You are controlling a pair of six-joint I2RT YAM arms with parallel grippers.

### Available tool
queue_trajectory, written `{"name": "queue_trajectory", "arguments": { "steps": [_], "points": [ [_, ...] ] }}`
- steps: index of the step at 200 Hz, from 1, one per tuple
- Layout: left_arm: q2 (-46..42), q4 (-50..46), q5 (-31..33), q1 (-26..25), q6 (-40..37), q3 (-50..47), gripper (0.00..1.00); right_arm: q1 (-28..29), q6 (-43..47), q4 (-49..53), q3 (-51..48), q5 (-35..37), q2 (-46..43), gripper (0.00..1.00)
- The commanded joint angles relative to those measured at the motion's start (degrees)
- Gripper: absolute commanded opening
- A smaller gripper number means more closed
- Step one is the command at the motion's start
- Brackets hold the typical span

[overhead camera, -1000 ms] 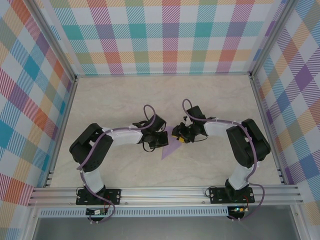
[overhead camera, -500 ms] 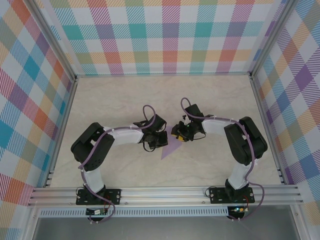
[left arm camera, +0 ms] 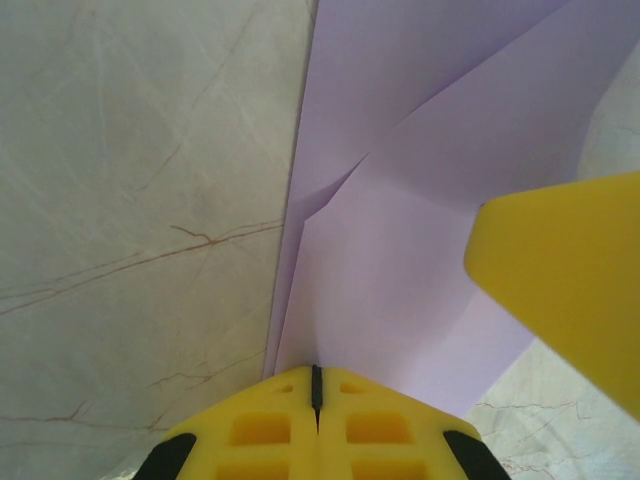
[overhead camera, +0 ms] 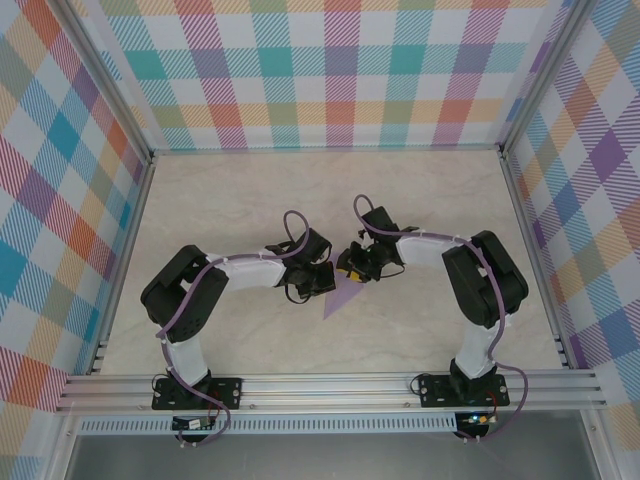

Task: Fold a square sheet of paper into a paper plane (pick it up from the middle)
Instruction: Pick up the paper from the center of the table.

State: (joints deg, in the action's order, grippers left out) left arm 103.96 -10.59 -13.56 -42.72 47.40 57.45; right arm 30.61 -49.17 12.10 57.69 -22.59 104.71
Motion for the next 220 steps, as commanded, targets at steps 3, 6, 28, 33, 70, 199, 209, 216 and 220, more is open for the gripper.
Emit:
{"name": "queue_trajectory", "arguments": {
  "steps": [3, 6, 28, 33, 70, 199, 209, 216, 220],
  "points": [
    [0.64, -2.24, 0.4, 0.63, 0.81, -1.9, 0.0, 0.59, -1.15, 1.24, 1.46, -0.95, 1.2, 0.34],
    [0.61, -2.24, 0.43, 0.62, 0.79, -1.89, 0.0, 0.6, -1.14, 1.18, 1.38, -0.9, 1.17, 0.34],
    [0.54, -2.23, 0.3, 0.64, 0.85, -1.99, 0.0, 0.61, -1.12, 0.07, 0.87, -1.69, 0.93, 0.32],
    [0.46, -2.24, 0.26, 0.66, 0.84, -1.99, 0.0, 0.59, -0.94, -0.05, 0.84, -1.87, 0.87, 0.31],
    [-2.05, -2.94, -1.59, 1.51, -0.02, -1.47, 0.0, 0.68, 1.36, -0.4, 0.2, -2.62, 1.24, 0.19],
    [-29.12, 7.99, -20.62, 13.09, 7.01, -15.49, 0.98, -1.26, -8.11, -17.87, 1.18, -17.99, -11.1, 0.05],
    [-30.61, 11.54, -21.6, 13.19, 9.97, -17.0, 1.0, -1.25, -9.41, -18.43, 2.29, -18.98, -11.02, 0.05],
    [-31.49, 14.32, -22.06, 13.28, 12.15, -18.0, 1.0, -1.26, -10.43, -19.09, 2.79, -19.6, -10.96, 0.05],
    [-31.86, 15.96, -22.32, 13.28, 13.44, -18.59, 1.0, -1.22, -10.99, -19.6, 3.01, -19.97, -10.99, 0.05]
  ]
}}
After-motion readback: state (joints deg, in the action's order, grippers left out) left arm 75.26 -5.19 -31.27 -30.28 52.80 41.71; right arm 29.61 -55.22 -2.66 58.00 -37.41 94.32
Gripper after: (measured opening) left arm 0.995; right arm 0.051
